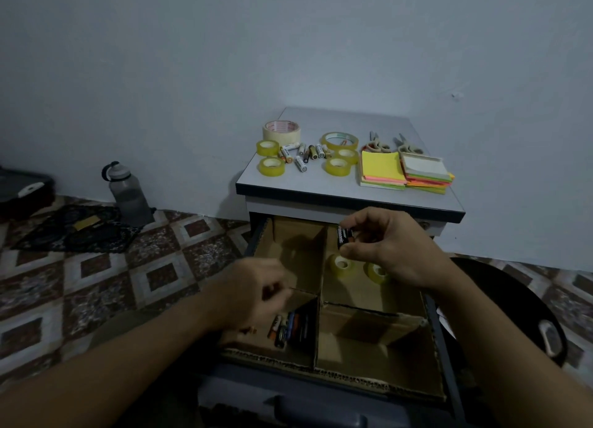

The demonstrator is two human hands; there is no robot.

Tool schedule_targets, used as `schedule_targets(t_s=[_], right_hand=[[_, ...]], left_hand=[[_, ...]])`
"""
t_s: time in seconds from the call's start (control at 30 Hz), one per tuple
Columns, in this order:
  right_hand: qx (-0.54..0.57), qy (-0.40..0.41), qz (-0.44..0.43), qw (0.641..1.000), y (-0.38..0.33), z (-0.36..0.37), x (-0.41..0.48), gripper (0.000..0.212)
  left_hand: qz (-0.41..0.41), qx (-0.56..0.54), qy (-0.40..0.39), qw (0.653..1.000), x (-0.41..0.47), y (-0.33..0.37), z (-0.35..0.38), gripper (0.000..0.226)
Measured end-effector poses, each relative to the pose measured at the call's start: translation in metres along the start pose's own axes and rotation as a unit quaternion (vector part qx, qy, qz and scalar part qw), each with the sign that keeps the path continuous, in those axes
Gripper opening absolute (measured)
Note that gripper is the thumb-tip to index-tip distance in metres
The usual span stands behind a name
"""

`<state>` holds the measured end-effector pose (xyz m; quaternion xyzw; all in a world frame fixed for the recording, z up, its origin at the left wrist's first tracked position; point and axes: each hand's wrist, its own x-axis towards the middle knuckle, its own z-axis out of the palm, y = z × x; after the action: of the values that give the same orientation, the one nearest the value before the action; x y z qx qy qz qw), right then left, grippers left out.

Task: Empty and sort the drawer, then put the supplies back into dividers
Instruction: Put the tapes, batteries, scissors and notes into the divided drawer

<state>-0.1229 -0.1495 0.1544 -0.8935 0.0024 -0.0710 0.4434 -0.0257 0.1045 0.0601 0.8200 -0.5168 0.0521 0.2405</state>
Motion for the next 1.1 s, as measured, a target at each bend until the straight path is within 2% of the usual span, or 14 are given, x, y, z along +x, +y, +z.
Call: schedule_targets(t_s=[0.13, 0.23, 0.37, 0.57, 0.77, 0.93, 1.1], right_hand=[[0.012, -0.016, 0.021, 1.0, -0.001, 0.019, -0.006, 0.03], [0.001, -0.031, 0.037, 0.999, -0.004, 0.041, -0.011, 0.032], [0.012, -0.11, 0.077, 0.991, -0.006, 0.081, -0.017, 0.034], [-0.068, -0.144, 0.067, 0.985, -0.002, 0.132, -0.015, 0.037], [-0.142, -0.128, 0.068, 0.979, -0.001, 0.164, 0.003, 0.021], [-0.135, -0.106, 0.082, 0.982, 0.004, 0.189, 0.008, 0.022], [-0.155, -0.1, 0.058, 0.981, 0.008, 0.197, 0.007, 0.03]], left_hand=[[-0.072, 0.033, 0.101, 0.992, -0.004, -0.039, -0.013, 0.017], [-0.161, -0.037, 0.128, 0.978, -0.01, -0.056, -0.005, 0.01], [-0.279, -0.182, 0.118, 0.936, -0.013, -0.054, 0.005, 0.021], [-0.308, -0.251, 0.096, 0.913, -0.012, -0.059, 0.001, 0.022], [-0.323, -0.278, 0.106, 0.899, -0.008, -0.063, 0.0, 0.021], [-0.323, -0.271, 0.105, 0.901, -0.007, -0.064, 0.001, 0.021], [-0.314, -0.267, 0.106, 0.905, -0.008, -0.06, 0.001, 0.021]])
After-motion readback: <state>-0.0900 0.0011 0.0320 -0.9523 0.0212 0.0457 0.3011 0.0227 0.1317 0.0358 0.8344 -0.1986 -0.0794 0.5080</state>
